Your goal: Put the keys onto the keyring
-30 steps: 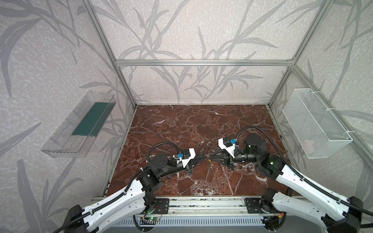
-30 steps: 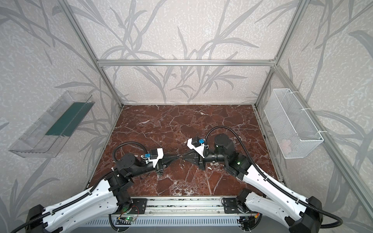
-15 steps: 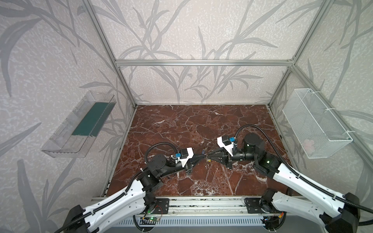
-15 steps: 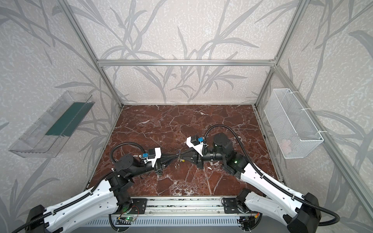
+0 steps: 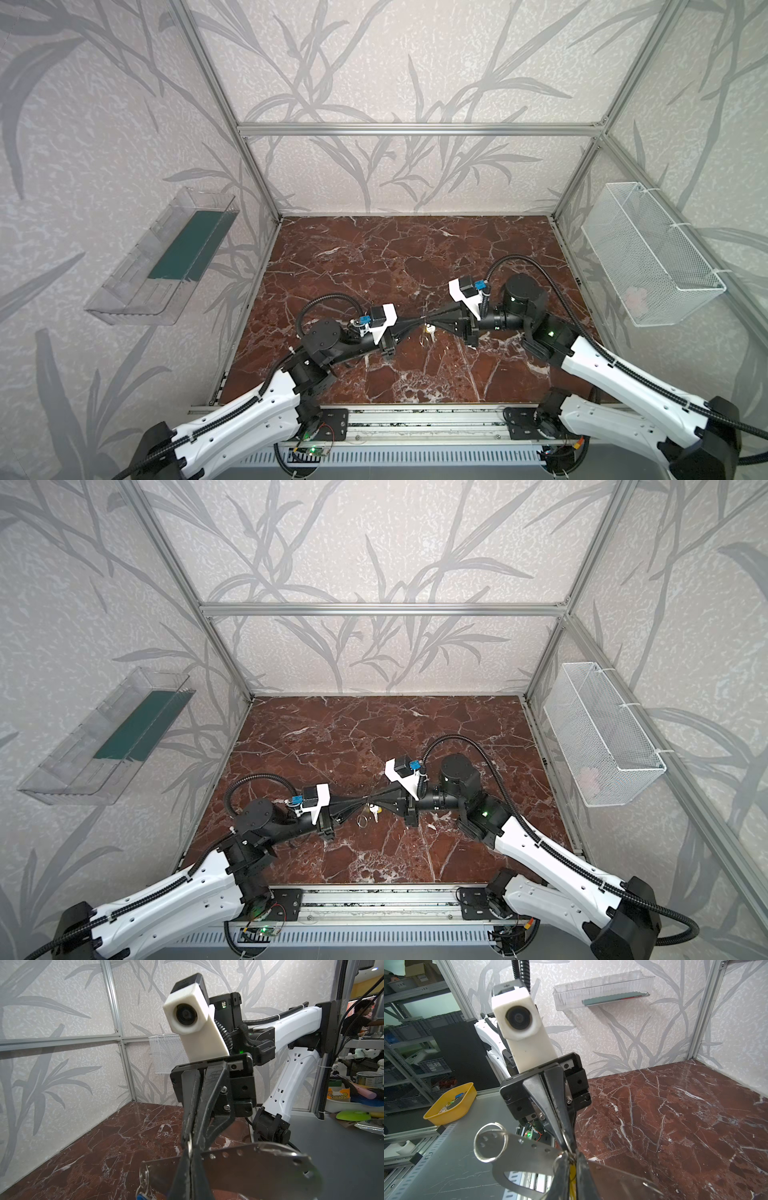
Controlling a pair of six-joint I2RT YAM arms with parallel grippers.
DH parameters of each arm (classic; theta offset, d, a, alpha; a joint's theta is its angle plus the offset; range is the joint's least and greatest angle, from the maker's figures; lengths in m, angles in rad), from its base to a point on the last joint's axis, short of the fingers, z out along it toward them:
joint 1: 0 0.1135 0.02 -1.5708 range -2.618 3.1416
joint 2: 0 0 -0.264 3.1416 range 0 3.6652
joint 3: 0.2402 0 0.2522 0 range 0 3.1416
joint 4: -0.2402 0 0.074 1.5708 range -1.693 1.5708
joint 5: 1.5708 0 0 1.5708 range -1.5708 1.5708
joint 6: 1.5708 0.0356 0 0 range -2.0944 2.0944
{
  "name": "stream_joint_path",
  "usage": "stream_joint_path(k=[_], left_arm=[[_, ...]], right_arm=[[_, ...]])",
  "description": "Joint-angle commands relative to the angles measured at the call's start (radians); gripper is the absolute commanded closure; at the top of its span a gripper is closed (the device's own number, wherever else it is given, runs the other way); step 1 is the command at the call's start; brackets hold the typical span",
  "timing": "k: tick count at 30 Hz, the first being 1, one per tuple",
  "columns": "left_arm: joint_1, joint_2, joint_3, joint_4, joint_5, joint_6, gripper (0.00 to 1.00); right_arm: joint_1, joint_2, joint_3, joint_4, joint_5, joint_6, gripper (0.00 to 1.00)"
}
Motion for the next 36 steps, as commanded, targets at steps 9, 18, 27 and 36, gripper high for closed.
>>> stream_joint_path(k=[9,18,27,36], left_arm=[[-0.001,0.021,-0.006,0.054,0.021,-0.016,1.0],[-0.001,-0.068,0.0,-0.079,-0.081,0.013,0.79],[-0.001,-0.196,0.059,-0.344,-0.187,0.068,0.74],[-0.003,-0.003,0.292,-0.634,-0.092,0.071,0.79]], right_arm=[[0.013,0.017,-0.001,0.04,-0.012,0.013,1.0],[0.012,-0.004,0.05,-0.157,0.134,-0.071,1.0],[0.048,0.004,0.15,-0.424,0.296,-0.208,1.0],[0.158,0.076,0.239,-0.567,0.458,-0.345,1.0]])
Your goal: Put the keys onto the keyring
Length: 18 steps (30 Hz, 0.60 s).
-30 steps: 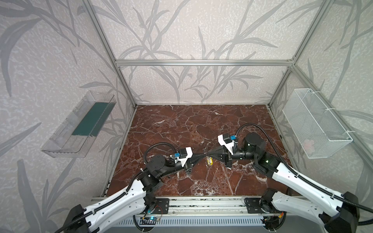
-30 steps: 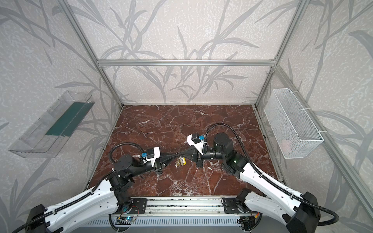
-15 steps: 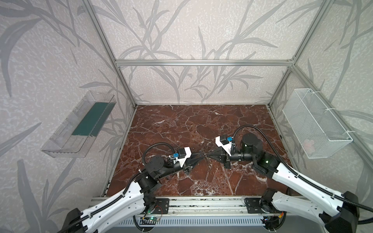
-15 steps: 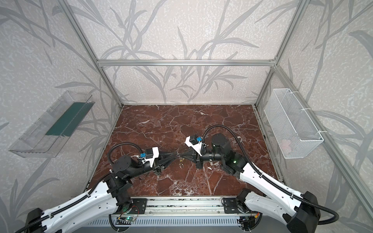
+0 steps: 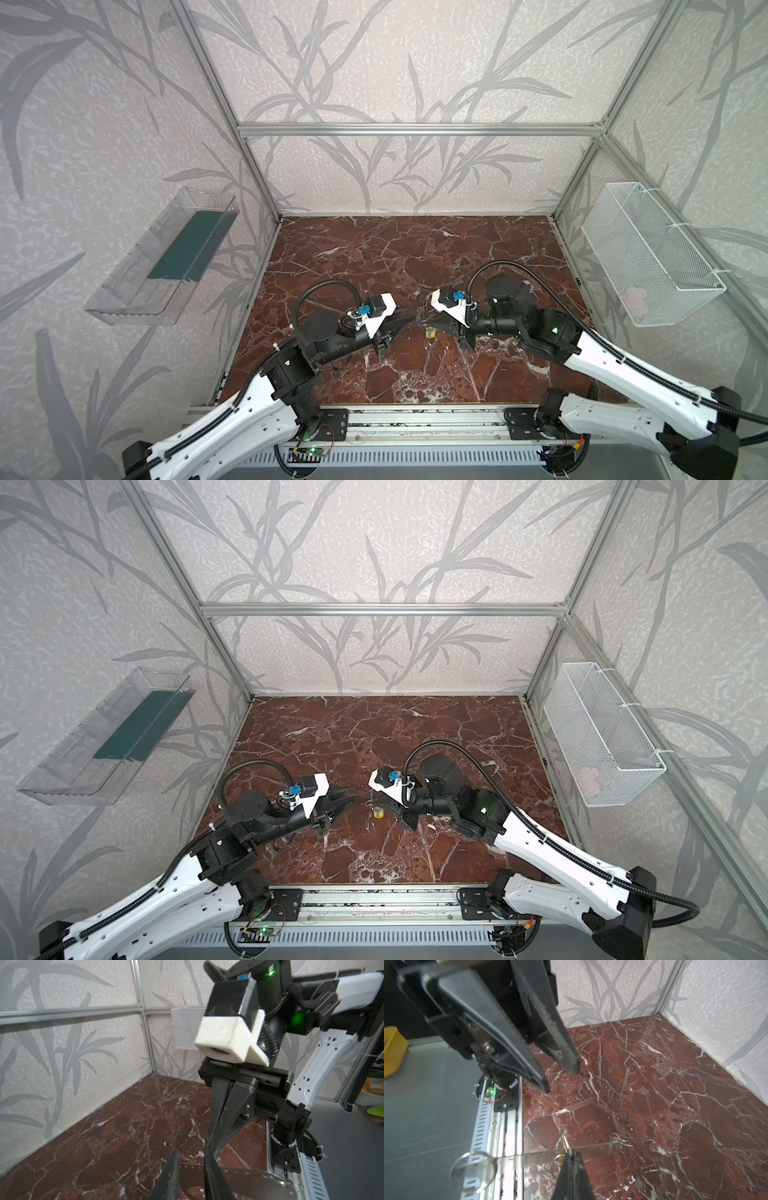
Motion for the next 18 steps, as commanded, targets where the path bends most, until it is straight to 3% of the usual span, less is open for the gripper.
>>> stream_joint_path(k=[1,18], left_arm=[[-0.004,0.062,0.094,-0.171,0.057,0.013,0.8],[-0.005,0.17,0.167,-0.261,0.111,0.004,0.86]], right_arm=[[0.025,0.028,0.051,-0.077,0.085,-0.071,1.0],[0.034,0.03,0.056,-0.052,0.116,-0.079,1.0]])
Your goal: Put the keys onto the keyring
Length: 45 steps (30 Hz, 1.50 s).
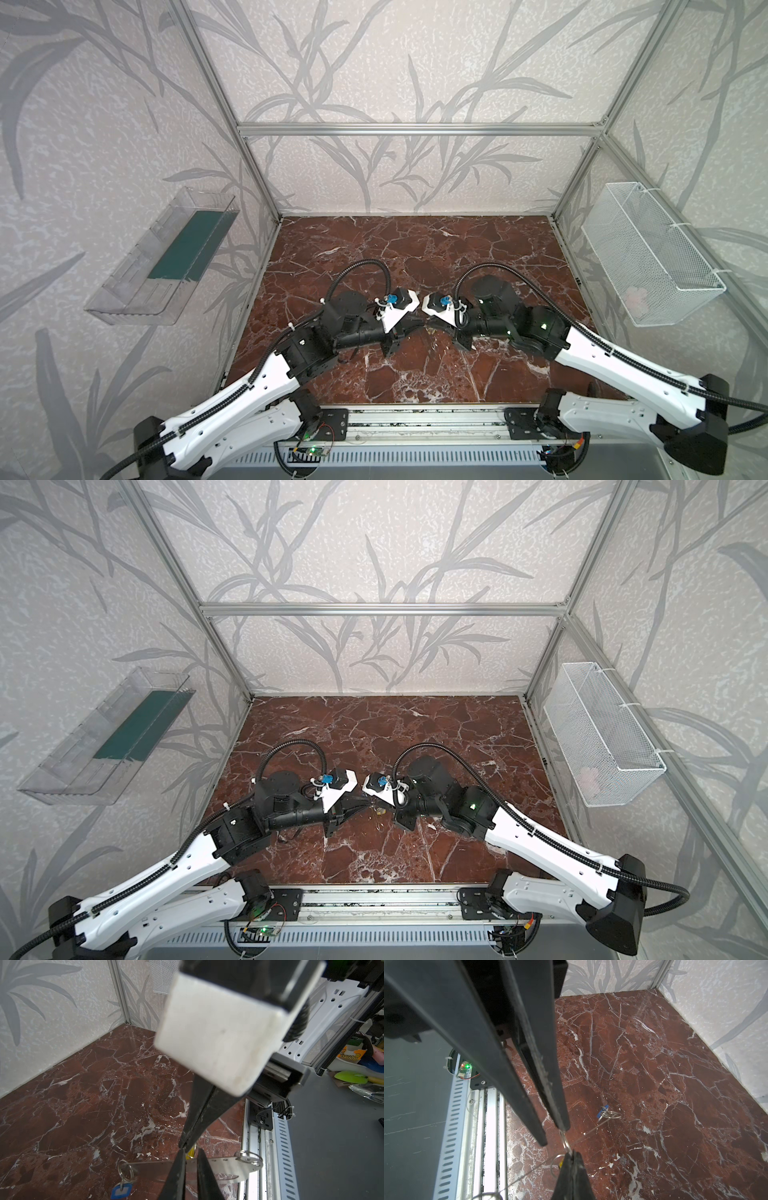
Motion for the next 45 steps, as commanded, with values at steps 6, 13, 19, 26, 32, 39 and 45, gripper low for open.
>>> stream_joint_path(k=[6,13,19,26,32,39,45], left_arm=[[-0.005,0.026,0.043,-0.004,0.021,0.007,0.86],[-0.007,0.046,0.051,-0.009,0.023,0.007,0.86],[-0.008,0.06,0.057,-0.012,0.019,0.01,0.89],[-0.008,0.073,0.059,-0.015,0.023,0.011,0.92],[-0.01,0.075,0.058,-0.017,0.032,0.01,0.94],[-0.011,0.068,0.054,-0.017,0.038,0.013,0.91],[-0.012,0.06,0.044,-0.007,0.022,0.013,0.83]], right_arm=[[0.006,-0.031,0.027,0.027,-0.004,-0.01,1.0],[0.006,-0.039,0.023,0.035,-0.012,-0.008,1.0],[0.007,-0.047,0.02,0.042,-0.017,-0.007,1.0],[0.006,-0.061,0.013,0.049,-0.016,-0.005,1.0],[0.007,-0.063,0.009,0.055,-0.01,-0.001,1.0],[0.006,-0.062,0.007,0.059,-0.003,0.003,1.0],[0.006,-0.059,0.007,0.058,-0.009,0.004,1.0]])
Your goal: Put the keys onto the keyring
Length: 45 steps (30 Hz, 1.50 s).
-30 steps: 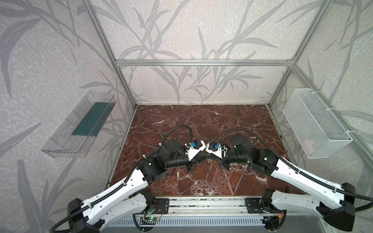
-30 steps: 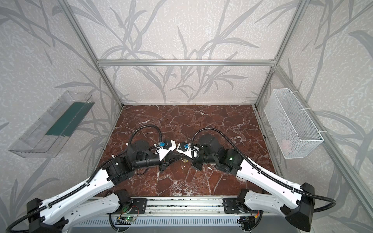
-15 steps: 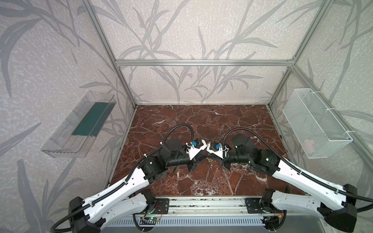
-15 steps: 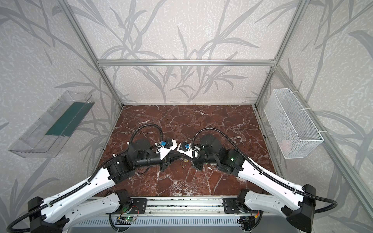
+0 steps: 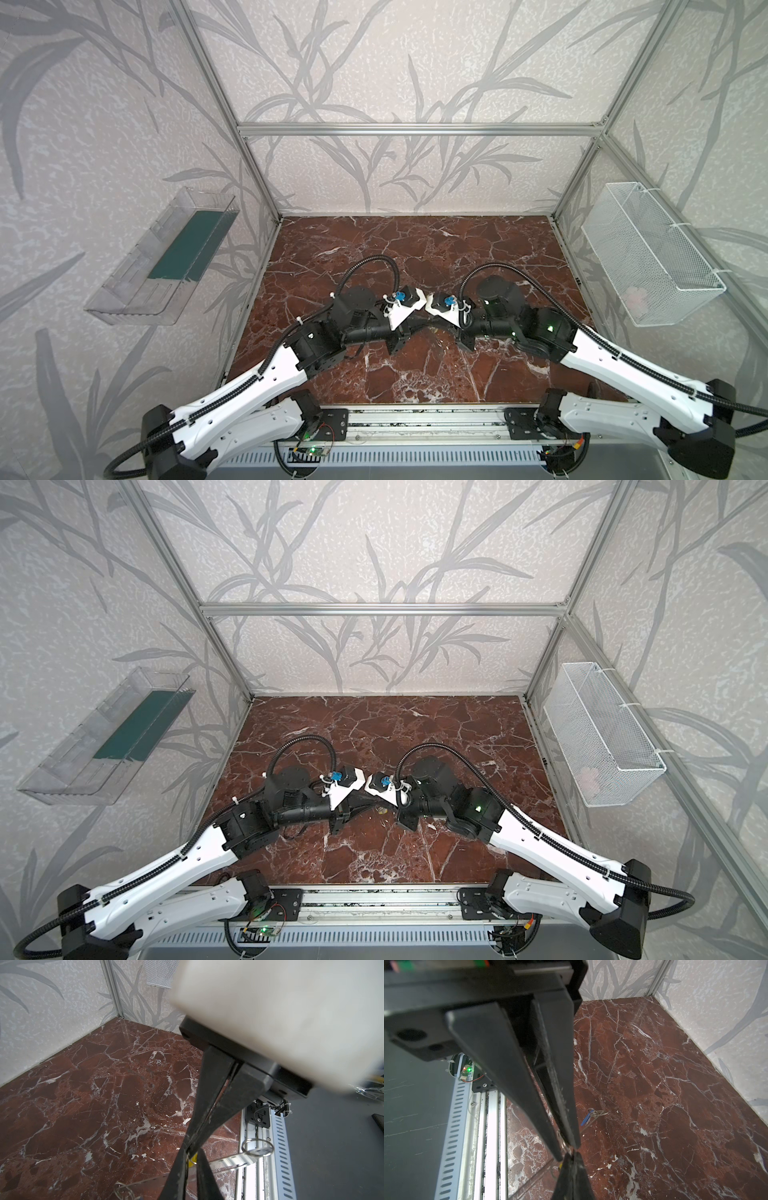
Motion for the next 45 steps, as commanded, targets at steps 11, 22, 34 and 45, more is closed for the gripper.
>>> stream_joint_path(k=[11,22,34,45], left_arm=[[-0.004,-0.006,-0.001,0.01,-0.036,0.012,0.86],[-0.004,-0.05,-0.085,0.175,-0.041,0.01,1.0],[-0.004,-0.113,-0.244,0.508,-0.036,-0.011,1.0],[-0.002,-0.156,-0.318,0.605,0.024,-0.009,1.0]], right_arm=[[0.007,-0.044,0.002,0.063,-0.037,0.004,1.0],[0.005,-0.059,-0.012,0.088,-0.01,0.042,0.97],[0.005,-0.094,-0.099,0.168,-0.064,0.139,0.81],[0.004,-0.119,-0.108,0.174,0.011,0.148,0.91]])
